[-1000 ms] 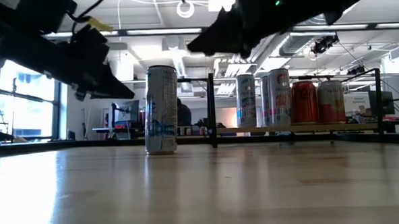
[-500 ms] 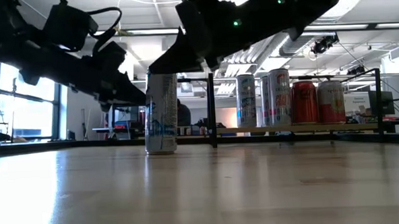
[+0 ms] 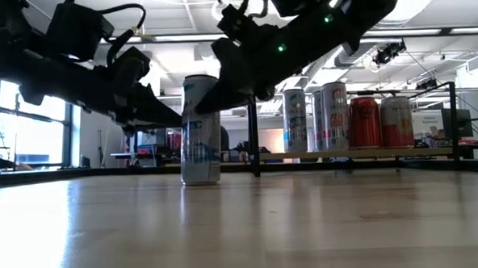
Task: Place canned beverage on shelf
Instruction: Put the arctic vibe soda can on the shelf aligned with the other arctic soda can
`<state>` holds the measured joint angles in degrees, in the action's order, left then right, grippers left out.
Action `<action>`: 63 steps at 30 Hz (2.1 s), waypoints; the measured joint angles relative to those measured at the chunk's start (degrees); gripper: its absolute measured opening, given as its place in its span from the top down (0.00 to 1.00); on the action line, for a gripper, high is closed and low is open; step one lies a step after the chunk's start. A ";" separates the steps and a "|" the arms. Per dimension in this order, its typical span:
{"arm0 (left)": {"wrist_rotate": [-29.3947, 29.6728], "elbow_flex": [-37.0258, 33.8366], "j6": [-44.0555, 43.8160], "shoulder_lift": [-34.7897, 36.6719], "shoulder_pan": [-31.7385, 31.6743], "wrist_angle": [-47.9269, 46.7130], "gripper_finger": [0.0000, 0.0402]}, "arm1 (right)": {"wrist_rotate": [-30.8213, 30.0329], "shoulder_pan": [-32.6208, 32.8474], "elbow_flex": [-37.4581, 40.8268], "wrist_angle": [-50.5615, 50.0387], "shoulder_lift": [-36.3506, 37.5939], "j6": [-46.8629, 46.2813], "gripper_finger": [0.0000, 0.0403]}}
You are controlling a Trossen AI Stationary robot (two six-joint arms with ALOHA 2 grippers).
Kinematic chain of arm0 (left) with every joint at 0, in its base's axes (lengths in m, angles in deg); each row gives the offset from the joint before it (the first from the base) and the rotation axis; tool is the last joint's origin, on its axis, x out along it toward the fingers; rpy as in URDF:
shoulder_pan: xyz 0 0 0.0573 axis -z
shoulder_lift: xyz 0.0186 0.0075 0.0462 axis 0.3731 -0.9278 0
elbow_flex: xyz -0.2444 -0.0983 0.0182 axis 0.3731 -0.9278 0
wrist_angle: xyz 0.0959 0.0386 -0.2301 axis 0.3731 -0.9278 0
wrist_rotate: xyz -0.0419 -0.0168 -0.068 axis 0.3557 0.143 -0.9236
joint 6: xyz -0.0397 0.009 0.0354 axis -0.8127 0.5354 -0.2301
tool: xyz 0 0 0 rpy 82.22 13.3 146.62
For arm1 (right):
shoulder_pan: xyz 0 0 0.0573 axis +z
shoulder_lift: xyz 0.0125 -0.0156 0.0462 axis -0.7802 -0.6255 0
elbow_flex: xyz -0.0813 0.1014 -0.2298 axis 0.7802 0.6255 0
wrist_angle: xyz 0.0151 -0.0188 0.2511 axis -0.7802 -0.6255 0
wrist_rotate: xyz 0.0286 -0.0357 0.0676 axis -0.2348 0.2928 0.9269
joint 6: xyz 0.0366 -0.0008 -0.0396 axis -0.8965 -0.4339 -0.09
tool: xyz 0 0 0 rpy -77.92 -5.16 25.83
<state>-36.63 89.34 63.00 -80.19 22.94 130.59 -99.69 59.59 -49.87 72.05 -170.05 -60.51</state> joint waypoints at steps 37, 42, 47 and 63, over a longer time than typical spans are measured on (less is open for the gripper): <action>9.03 3.09 0.48 0.04 7.79 0.66 1.00 | -0.06 1.62 20.97 24.46 13.15 -0.07 0.92; 7.78 3.82 0.51 0.04 8.23 -0.11 1.00 | -0.55 2.61 20.48 22.69 13.15 -0.89 0.70; 8.17 3.87 0.51 0.04 9.47 -0.50 1.00 | -0.83 2.23 20.41 22.73 13.15 -3.18 0.45; 9.80 3.89 0.61 0.03 9.77 -1.86 1.00 | 16.80 -7.51 20.33 28.51 10.75 -0.44 0.29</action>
<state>-26.83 93.23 63.62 -80.16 32.70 128.74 -82.89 52.08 -29.54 100.56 -159.30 -60.95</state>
